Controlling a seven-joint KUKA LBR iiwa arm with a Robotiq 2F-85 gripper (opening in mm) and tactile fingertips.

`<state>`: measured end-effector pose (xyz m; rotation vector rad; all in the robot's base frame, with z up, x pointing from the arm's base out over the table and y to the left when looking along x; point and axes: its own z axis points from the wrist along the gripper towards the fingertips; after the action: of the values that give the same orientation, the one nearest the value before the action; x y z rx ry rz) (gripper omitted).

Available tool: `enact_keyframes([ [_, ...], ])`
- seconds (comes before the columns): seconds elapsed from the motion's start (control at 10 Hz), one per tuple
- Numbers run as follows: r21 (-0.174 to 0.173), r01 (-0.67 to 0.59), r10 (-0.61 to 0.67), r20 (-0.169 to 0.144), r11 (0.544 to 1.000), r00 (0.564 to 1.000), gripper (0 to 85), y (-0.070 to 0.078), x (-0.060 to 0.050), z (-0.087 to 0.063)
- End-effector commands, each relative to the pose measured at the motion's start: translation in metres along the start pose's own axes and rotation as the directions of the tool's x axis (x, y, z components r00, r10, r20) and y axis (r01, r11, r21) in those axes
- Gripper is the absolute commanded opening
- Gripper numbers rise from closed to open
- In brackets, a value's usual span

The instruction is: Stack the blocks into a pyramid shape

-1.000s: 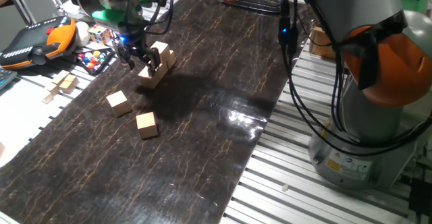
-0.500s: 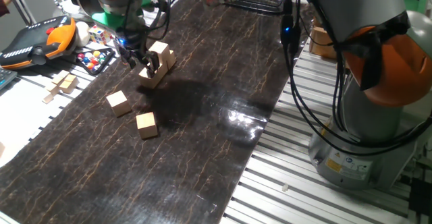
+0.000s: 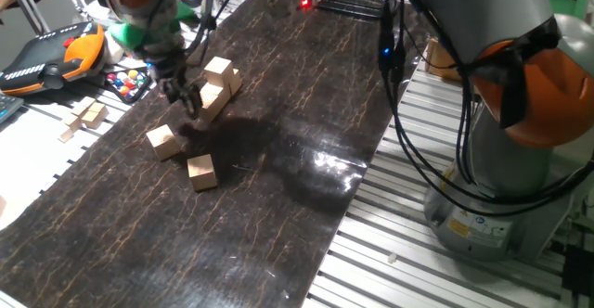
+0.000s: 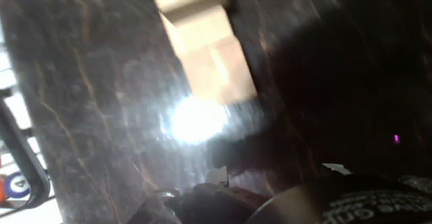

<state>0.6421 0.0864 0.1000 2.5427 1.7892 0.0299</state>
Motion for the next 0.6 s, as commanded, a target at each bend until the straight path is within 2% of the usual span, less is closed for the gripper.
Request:
enact_keyframes([
  [0.0, 0.003, -0.02, 0.02, -0.002, 1.0, 1.0, 69.0, 0.0, 0.007, 0.002],
  [0.2, 0.004, -0.055, 0.055, 0.002, 0.998, 0.998, 69.3, -0.001, 0.023, 0.008],
  [0.4, 0.015, -0.094, 0.095, -0.031, 0.995, 0.995, 70.0, 0.005, 0.032, 0.019],
  [0.5, 0.009, -0.102, 0.103, -0.043, 0.995, 0.994, 70.3, 0.007, 0.034, 0.023],
])
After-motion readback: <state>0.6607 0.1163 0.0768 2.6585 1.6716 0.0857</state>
